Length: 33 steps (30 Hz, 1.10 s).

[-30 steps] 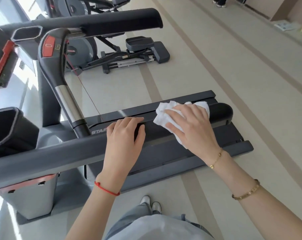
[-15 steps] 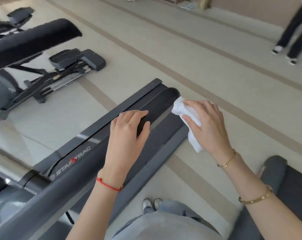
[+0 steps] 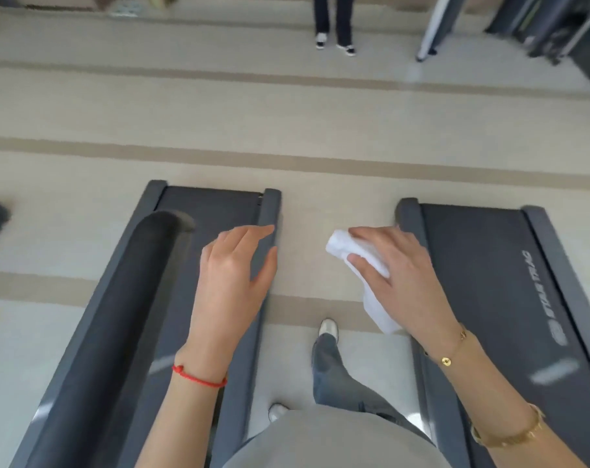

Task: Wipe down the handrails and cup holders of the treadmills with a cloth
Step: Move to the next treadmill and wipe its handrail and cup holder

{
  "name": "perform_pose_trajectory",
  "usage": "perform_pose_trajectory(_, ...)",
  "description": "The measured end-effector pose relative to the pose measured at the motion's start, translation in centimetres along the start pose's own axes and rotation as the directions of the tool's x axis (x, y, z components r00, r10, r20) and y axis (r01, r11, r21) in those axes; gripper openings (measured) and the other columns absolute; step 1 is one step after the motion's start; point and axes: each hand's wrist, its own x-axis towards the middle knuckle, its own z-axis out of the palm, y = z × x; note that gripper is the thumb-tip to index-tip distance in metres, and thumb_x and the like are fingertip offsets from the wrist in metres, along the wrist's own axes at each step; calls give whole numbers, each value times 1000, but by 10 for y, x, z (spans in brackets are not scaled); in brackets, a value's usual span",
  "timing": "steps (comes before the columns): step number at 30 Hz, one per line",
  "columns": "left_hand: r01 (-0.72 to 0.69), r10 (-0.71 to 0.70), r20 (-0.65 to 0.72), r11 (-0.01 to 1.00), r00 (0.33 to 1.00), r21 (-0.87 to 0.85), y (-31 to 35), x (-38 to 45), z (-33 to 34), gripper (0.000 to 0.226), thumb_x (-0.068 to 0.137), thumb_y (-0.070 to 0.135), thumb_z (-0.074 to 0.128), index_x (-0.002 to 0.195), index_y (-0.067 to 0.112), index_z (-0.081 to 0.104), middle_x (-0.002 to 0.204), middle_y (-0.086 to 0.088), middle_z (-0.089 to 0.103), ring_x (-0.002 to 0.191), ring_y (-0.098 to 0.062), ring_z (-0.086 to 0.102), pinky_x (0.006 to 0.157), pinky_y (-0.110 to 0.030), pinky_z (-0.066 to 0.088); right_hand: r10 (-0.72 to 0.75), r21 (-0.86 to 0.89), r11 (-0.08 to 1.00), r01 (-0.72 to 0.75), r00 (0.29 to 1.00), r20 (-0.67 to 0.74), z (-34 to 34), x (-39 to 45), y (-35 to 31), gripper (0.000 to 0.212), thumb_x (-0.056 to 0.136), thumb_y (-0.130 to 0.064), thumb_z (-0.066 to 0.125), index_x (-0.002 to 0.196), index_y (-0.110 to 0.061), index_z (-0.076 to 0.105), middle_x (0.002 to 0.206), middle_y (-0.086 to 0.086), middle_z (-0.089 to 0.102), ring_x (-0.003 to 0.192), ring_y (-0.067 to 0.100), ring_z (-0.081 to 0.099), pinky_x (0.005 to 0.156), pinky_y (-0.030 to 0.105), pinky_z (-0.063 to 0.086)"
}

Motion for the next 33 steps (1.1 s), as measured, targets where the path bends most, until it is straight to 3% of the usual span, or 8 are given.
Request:
perform_pose_trajectory(6, -248, 259, 151, 965, 954, -90, 39, 73, 54, 29, 93, 16, 64, 122, 12, 66, 116, -1, 67, 107, -23, 61, 99, -49, 45, 209, -15, 977, -213, 968, -138, -38, -1, 44, 29, 96, -35, 55, 124, -30, 60, 118, -9, 59, 104, 18, 51, 92, 37, 42)
perform_pose_trajectory(13, -492, 530, 220, 846, 819, -204, 113, 151, 133, 28, 93, 17, 65, 121, 13, 67, 114, -1, 67, 104, -23, 63, 94, -48, 46, 375, -62, 911, -408, 881, -287, -89, 6, 97, 33, 96, -37, 53, 128, -31, 58, 118, -8, 58, 103, 18, 52, 90, 43, 45)
perform_pose_trajectory(18, -606, 707, 291, 704, 645, -370, 194, 187, 196, 28, 94, 20, 63, 122, 19, 65, 117, 6, 66, 108, -14, 60, 98, -41, 44, 463, -132, 804, -580, 749, -474, -139, -1, 137, 35, 96, -41, 49, 128, -30, 59, 119, -7, 59, 105, 20, 53, 91, 41, 42)
perform_pose_trajectory(23, -663, 856, 313, 516, 410, -542, 271, 203, 247, 28, 95, 21, 62, 122, 16, 66, 118, 5, 66, 111, -14, 61, 99, -41, 44, 464, -166, 663, -730, 575, -674, -183, -14, 163, 31, 100, -43, 46, 127, -32, 58, 116, -6, 57, 99, 19, 49, 83, 38, 41)
perform_pose_trajectory(33, -651, 948, 313, 276, 61, -707, 378, 210, 324, 32, 96, 25, 60, 127, 17, 63, 122, 6, 65, 113, -15, 59, 102, -39, 43, 436, -76, 381, -921, 252, -864, -222, -36, 202, 31, 100, -43, 45, 125, -31, 59, 117, -4, 57, 104, 24, 49, 88, 40, 40)
